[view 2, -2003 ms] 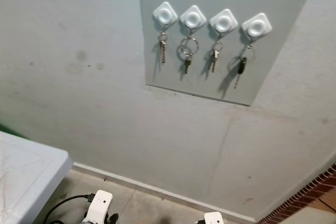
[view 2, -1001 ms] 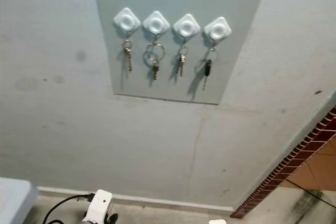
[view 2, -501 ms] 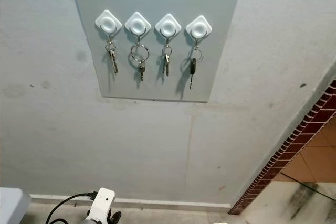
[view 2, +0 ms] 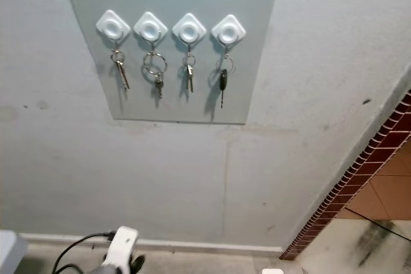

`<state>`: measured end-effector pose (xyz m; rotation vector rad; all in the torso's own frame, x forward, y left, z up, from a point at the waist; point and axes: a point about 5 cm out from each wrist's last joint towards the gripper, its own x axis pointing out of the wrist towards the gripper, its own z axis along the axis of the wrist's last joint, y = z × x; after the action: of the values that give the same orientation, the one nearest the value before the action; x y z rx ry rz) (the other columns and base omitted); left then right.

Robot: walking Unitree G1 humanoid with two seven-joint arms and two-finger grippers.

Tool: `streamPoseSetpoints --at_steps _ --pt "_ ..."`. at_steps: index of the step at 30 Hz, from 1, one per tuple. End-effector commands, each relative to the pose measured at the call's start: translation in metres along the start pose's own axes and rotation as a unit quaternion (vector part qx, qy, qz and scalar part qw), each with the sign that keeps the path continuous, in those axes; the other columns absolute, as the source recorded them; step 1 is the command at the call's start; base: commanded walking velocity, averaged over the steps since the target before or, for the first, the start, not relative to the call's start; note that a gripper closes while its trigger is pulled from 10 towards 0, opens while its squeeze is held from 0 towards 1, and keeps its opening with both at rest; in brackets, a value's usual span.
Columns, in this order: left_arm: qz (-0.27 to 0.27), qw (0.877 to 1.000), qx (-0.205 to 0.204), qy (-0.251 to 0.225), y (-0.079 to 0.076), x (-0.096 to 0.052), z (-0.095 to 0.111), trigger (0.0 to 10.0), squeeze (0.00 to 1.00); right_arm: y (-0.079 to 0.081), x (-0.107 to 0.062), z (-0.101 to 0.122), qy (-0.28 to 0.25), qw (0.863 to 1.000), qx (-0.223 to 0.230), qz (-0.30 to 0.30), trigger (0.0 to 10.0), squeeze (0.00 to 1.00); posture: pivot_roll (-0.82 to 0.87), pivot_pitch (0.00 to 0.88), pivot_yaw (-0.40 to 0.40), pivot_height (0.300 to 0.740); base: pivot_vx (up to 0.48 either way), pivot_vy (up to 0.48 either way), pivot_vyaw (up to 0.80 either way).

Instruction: Hang keys on a hook

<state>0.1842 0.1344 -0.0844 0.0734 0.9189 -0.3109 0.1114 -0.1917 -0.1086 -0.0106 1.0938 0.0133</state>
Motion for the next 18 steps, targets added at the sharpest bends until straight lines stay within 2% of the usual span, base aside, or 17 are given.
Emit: streamPoseSetpoints --at_steps 1,3,9,12,18 --pt "0.015 1.000 0.002 0.007 0.0113 -0.0030 -0.0040 10.0 0.00 0.0086 0.0007 -0.0024 0.006 1.000 0.009 0.010 10.0 0.00 0.07 0.000 0.022 0.740 0.000 -0.480 0.00" --pt "0.015 1.000 0.002 0.007 0.0113 -0.0030 -0.0038 10.0 0.00 0.0087 0.0008 -0.0022 0.005 1.000 0.011 0.010 10.0 0.00 0.07 0.000 0.021 0.740 0.000 -0.480 0.00" --pt "0.016 1.000 0.002 0.006 0.0115 -0.0028 -0.0030 10.0 0.00 0.0086 0.0009 -0.0017 0.006 1.000 0.014 0.011 10.0 0.00 0.07 0.000 0.019 0.740 0.000 0.000 0.00" --pt "0.016 1.000 -0.001 0.007 0.0111 -0.0030 -0.0043 10.0 0.00 0.0083 0.0009 -0.0020 0.008 1.000 0.016 0.011 10.0 0.00 0.07 0.000 0.017 0.740 0.000 -0.480 0.00" --pt "0.019 1.000 -0.002 0.013 0.0121 -0.0036 -0.0066 10.0 0.00 0.0084 0.0009 -0.0023 0.009 1.000 0.017 0.011 10.0 0.00 0.07 0.000 0.016 0.740 0.000 0.000 0.00"
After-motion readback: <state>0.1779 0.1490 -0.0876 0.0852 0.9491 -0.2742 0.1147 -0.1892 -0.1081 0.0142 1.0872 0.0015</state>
